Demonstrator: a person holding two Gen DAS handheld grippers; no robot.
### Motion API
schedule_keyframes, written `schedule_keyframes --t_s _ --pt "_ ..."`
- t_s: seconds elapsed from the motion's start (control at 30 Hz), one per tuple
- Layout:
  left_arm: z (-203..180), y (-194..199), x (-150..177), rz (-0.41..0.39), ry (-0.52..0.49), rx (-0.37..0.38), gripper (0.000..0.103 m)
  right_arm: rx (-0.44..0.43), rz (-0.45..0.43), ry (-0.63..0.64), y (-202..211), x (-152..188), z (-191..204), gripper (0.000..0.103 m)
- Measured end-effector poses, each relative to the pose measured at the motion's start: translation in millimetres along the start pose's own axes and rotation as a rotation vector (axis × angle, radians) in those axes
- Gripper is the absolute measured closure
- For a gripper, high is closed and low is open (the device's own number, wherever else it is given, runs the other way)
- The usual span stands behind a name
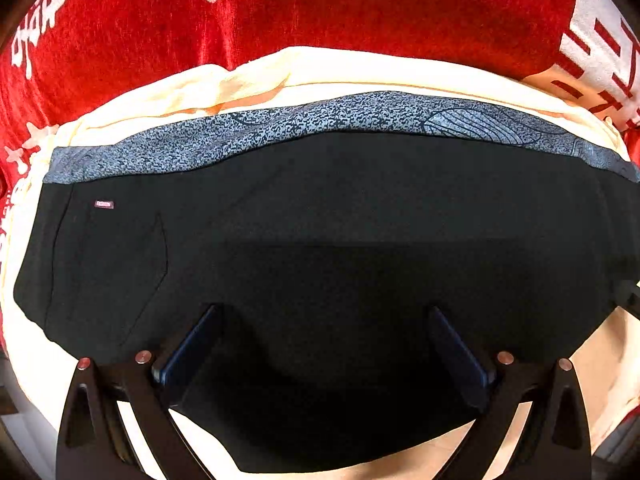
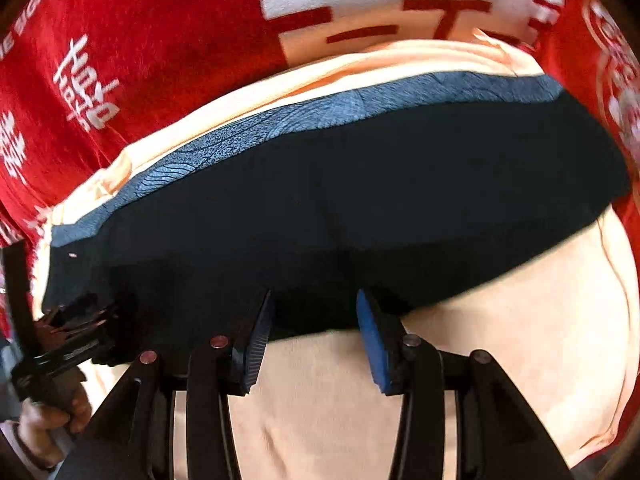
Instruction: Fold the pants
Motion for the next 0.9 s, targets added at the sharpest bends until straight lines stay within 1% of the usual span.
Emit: schedule_keyframes --t_s 0.03,0.1,0.13,0.2,0.3,0.33,0.37,0.4,0.43,0.5,0.57,0.63,0.67,0.73,0.8,0.83,0.9 --pt "-2 1 0 -0.008 -0.015 -0.013 0.000 0.005 -0.017 -0.032 5 1 -11 0.056" --pt "-4 2 1 -0.016 -0.027 -0.027 0.000 0.042 -0.062 -0.142 20 7 -47 0.056" --pt "-4 3 1 -0.020 -0.029 -0.032 0.000 0.063 -0.069 -0.191 26 10 -69 0.056" --pt "-5 3 1 -0.024 -0.027 -0.037 0.000 0.111 -0.078 -0.330 32 16 -119 0.056" --pt "-8 4 3 -0.035 -0.033 -0.052 0.000 0.140 -0.106 -0.473 35 15 -176 0.056" --pt "-19 7 4 -0.039 -0.036 -0.059 0.000 0.137 -0.119 -0.497 36 14 -189 0.056" --pt "-24 4 1 -0.043 -0.040 -0.064 0.000 0.118 -0.124 -0.514 35 10 -201 0.062" --pt "-33 -2 -2 -0.046 -0.042 -0.068 0.000 0.101 -0.120 -0.514 33 6 -208 0.075" --pt "-36 -1 -2 -0.049 -0.045 -0.073 0.000 0.119 -0.111 -0.504 33 3 -212 0.092" --pt "-39 -2 -2 -0.051 -0.044 -0.082 0.000 0.178 -0.122 -0.468 37 -3 -218 0.092" --pt "-43 0 0 -0.053 -0.041 -0.090 0.000 0.162 -0.123 -0.489 39 0 -222 0.092" --pt "-48 -1 0 -0.051 -0.043 -0.102 0.000 0.141 -0.144 -0.506 48 8 -219 0.087" --pt "-40 -2 2 -0.049 -0.043 -0.107 0.000 0.115 -0.145 -0.507 50 7 -212 0.085" --pt "-46 -1 -1 -0.040 -0.052 -0.133 0.000 -0.010 -0.146 -0.522 50 17 -197 0.078" --pt "-52 -1 -6 -0.030 -0.067 -0.164 0.000 -0.088 -0.142 -0.536 48 29 -185 0.069" --pt "-59 1 -6 -0.017 -0.074 -0.166 0.000 -0.114 -0.140 -0.536 46 32 -178 0.068" --pt "-71 6 -5 0.004 -0.071 -0.136 0.000 -0.155 -0.129 -0.529 45 43 -166 0.067"
Point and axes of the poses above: each gripper's, at about its wrist camera, not at the fingertips, and y roughly against the way its jaws point, z to its left, x to its underside, the point moved 5 cm from there along -y, roughly the way its jaws point, and after that the axes turned 15 degrees about y, right-handed, at the moved point
